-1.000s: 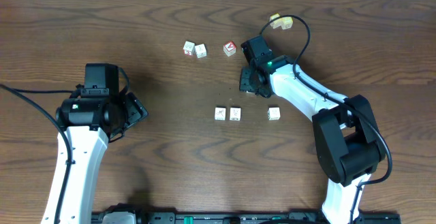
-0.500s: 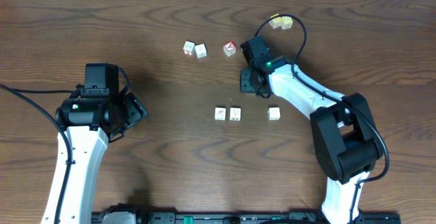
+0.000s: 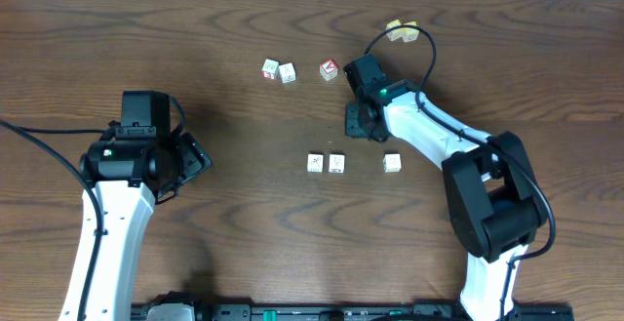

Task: Lift 5 blocks

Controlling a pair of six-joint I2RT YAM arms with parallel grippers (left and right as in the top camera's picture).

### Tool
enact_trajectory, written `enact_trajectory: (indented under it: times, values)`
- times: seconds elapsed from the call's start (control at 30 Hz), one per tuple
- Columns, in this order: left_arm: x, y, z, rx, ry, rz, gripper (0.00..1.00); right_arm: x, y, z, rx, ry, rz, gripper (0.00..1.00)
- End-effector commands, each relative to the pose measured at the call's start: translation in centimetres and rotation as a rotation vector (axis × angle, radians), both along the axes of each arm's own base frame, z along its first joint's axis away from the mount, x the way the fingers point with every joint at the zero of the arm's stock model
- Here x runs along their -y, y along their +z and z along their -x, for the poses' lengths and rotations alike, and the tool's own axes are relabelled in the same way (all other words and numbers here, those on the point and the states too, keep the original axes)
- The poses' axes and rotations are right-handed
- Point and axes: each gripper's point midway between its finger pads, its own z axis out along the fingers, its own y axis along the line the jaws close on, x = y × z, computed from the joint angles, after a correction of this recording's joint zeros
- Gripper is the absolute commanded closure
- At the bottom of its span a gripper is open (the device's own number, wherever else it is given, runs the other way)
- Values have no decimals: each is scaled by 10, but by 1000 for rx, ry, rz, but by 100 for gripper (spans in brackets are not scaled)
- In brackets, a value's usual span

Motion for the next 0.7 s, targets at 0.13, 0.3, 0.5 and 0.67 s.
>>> enact_trajectory:
  times: [0.13,0.3,0.5,0.67]
  values:
    - [-3,-2,1,-8,9,-8,14,-11,38,27,-54,38,-82,78]
    - [-3,-2,1,-8,9,-8,14,-6,39,49,-144,-1,-79,78]
    - [-3,-2,1,-8,9,-8,14,-6,29,72,-217,-7,-45,76]
    - [-3,-2,1,-8,9,-8,14,-16,19,81,-214,-5,-47,75]
